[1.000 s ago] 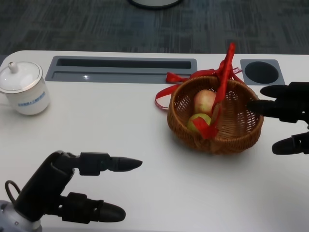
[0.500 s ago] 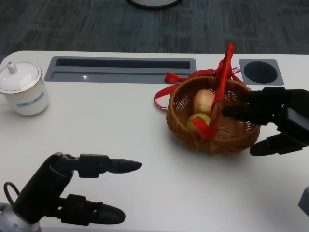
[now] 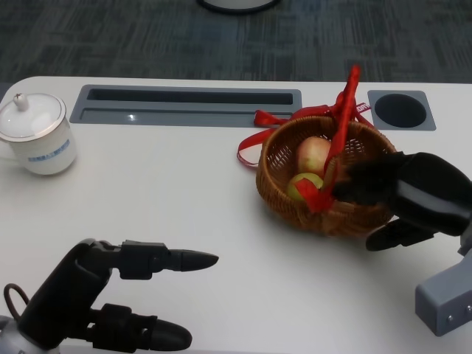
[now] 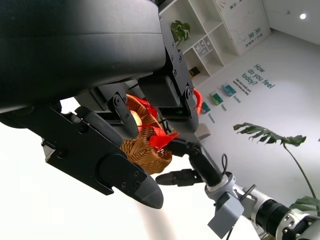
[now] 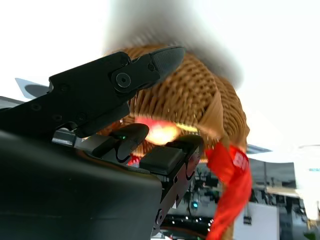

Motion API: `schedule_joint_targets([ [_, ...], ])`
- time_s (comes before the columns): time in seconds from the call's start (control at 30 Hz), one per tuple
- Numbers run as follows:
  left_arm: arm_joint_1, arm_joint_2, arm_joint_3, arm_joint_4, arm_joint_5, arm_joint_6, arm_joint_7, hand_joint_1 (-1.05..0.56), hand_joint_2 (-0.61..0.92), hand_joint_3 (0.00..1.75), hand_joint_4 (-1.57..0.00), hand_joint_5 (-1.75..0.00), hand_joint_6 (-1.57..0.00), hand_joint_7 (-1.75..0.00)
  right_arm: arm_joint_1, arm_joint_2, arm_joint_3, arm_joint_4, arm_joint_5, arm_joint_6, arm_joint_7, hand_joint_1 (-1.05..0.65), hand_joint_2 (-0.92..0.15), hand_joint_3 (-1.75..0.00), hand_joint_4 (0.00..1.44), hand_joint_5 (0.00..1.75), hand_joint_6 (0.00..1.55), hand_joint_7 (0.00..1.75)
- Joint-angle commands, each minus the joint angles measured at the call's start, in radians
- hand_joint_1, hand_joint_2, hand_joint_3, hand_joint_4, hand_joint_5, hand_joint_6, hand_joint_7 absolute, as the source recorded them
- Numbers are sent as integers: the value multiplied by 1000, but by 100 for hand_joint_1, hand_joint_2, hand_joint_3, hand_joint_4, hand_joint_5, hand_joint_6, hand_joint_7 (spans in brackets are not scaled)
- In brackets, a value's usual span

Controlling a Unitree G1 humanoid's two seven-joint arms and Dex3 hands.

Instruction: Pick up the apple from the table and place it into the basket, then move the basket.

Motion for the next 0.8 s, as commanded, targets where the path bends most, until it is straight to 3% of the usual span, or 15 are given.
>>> schedule_joint_targets([
  [0.03, 17, 10, 8, -23, 12, -2, 12, -46, 70, 0, -101, 0, -91, 0, -17, 8, 18, 38, 13, 33, 28, -62, -75, -1, 67, 1, 61, 0],
  [0.17, 34, 16, 16, -40, 16, -1, 14, -46, 70, 0, -101, 0, -91, 0, -7, 16, 10, 70, 60, 64, 93, -60, -76, -1, 69, 1, 64, 1],
  [0.3, 42, 15, 18, -47, 16, 1, 15, -45, 69, 0, -101, 0, -91, 0, -9, 17, 11, 82, 100, 80, 148, -46, -75, 0, 81, 4, 73, 3],
  [0.5, 46, 9, 18, -48, 18, -6, 19, -45, 69, 0, -101, 0, -91, 0, -18, 7, 15, 85, 118, 94, 142, -23, -89, -1, 107, 6, 100, 6],
  [0.8, 39, 8, 19, -43, 24, -3, 21, -46, 70, 0, -102, 0, -92, 0, -34, 5, 11, 74, 126, 80, 126, -25, -92, -1, 108, 2, 102, 2],
])
